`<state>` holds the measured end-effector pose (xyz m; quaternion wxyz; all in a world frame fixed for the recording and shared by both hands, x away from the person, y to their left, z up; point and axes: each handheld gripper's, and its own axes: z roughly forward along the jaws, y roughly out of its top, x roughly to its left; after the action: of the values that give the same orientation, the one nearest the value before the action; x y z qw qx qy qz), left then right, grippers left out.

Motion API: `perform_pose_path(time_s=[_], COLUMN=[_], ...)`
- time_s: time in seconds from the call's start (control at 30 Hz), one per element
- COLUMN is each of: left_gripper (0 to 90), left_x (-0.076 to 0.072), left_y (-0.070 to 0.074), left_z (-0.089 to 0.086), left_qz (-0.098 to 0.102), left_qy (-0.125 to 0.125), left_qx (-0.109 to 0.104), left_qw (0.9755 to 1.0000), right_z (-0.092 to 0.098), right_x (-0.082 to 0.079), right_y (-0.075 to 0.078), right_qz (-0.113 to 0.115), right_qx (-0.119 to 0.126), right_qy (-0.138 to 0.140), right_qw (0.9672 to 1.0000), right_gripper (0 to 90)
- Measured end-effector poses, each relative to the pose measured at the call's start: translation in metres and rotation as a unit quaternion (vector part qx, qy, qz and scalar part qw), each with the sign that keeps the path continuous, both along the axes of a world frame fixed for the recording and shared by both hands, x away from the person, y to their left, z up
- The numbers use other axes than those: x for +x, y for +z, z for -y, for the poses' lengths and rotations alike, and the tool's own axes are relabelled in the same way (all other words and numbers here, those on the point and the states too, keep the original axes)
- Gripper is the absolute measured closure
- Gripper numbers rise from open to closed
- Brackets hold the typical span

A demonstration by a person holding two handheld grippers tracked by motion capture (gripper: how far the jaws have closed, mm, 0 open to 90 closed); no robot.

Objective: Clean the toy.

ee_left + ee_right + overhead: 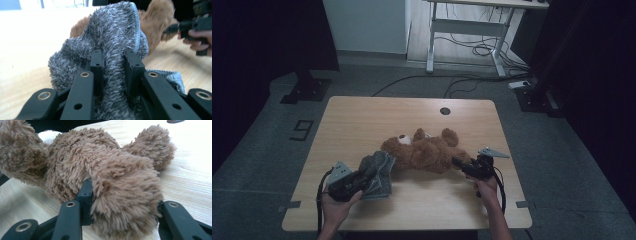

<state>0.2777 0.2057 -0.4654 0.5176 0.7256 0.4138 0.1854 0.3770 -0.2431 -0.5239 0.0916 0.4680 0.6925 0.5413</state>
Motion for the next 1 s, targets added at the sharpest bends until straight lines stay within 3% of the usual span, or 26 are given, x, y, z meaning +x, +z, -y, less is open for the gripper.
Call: perform_pose_path(time_s=[0.17,0.27,0.3,0.33,0.37,0.47,0.5,0.53,0.57,0.6,0.73,1.0], left_gripper=[71.7,72.0,71.9,72.0,72.0,72.3,72.4,72.5,72.5,72.5,72.7,73.7], left_x=[0.014,0.036,0.036,0.047,0.047,0.069,0.069,0.078,0.078,0.082,0.084,0.077], left_y=[0.017,0.025,0.025,0.027,0.027,0.022,0.022,0.016,0.016,0.009,-0.001,0.002], left_z=[0.015,0.039,0.039,0.054,0.054,0.086,0.086,0.101,0.101,0.109,0.115,0.103], left_qz=[0.012,0.015,0.015,0.011,0.011,-0.002,-0.002,-0.012,-0.012,-0.020,-0.018,-0.005], left_qy=[-0.009,-0.034,-0.034,-0.043,-0.043,-0.047,-0.047,-0.044,-0.044,-0.040,-0.027,-0.018], left_qx=[-0.005,-0.002,-0.002,0.003,0.003,0.025,0.025,0.042,0.042,0.060,0.083,0.092], left_qw=[0.9999,0.9993,0.9993,0.9990,0.9990,0.9986,0.9986,0.9981,0.9981,0.9972,0.9960,0.9956], right_z=[0.001,0.001,0.001,0.001,0.001,0.001,0.001,0.001,0.001,0.001,0.001,0.002], right_x=[0.000,0.001,0.001,0.001,0.001,0.001,0.001,0.001,0.001,0.001,0.001,0.002], right_y=[0.000,-0.001,-0.001,-0.001,-0.001,-0.001,-0.001,-0.002,-0.002,-0.002,-0.002,-0.002], right_qz=[-0.001,-0.002,-0.002,-0.002,-0.002,-0.003,-0.003,-0.003,-0.003,-0.003,-0.003,-0.002], right_qx=[0.001,0.005,0.005,0.005,0.005,0.007,0.007,0.007,0.007,0.007,0.008,0.006], right_qy=[0.001,0.001,0.001,0.001,0.001,0.002,0.002,0.002,0.002,0.002,0.004,0.006], right_qw=[1.0000,1.0000,1.0000,1.0000,1.0000,1.0000,1.0000,1.0000,1.0000,1.0000,1.0000,1.0000], right_gripper=[54.1,54.1,54.1,54.1,54.1,54.1,54.1,54.1,54.1,54.1,54.0,53.8])
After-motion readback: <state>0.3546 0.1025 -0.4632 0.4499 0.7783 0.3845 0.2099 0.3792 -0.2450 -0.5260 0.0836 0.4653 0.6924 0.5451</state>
